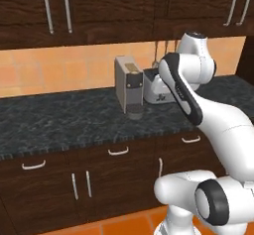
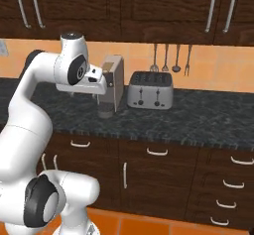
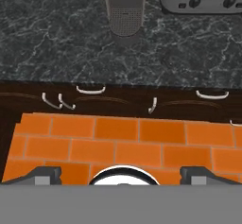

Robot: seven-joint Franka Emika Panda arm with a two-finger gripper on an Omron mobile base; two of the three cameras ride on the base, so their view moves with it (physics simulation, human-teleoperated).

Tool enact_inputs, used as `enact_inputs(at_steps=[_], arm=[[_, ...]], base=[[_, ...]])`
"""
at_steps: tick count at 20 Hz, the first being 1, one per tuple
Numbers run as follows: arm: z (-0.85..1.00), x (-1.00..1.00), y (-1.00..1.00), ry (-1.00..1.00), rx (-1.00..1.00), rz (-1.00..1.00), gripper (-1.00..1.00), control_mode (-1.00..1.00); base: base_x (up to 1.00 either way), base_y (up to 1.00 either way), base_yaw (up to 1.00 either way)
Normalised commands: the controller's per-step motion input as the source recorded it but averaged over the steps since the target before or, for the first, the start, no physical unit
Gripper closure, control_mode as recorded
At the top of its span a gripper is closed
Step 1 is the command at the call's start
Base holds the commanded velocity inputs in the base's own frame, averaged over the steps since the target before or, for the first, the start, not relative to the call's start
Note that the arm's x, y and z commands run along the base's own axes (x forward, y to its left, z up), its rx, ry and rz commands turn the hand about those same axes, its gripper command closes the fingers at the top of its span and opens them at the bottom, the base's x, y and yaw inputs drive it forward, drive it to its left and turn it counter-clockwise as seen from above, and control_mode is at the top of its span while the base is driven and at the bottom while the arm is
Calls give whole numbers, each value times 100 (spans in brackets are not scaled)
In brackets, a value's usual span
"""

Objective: Navigate to the coffee machine.

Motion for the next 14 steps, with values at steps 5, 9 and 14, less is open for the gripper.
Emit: enact_inputs(at_steps=[5,9,14], arm=[[0,0,0,0,0,0,-100,100],[0,0,0,0,0,0,-100,100],[0,0,0,0,0,0,-100,100]], base=[[78,18,0],[61,15,0],[37,11,0]])
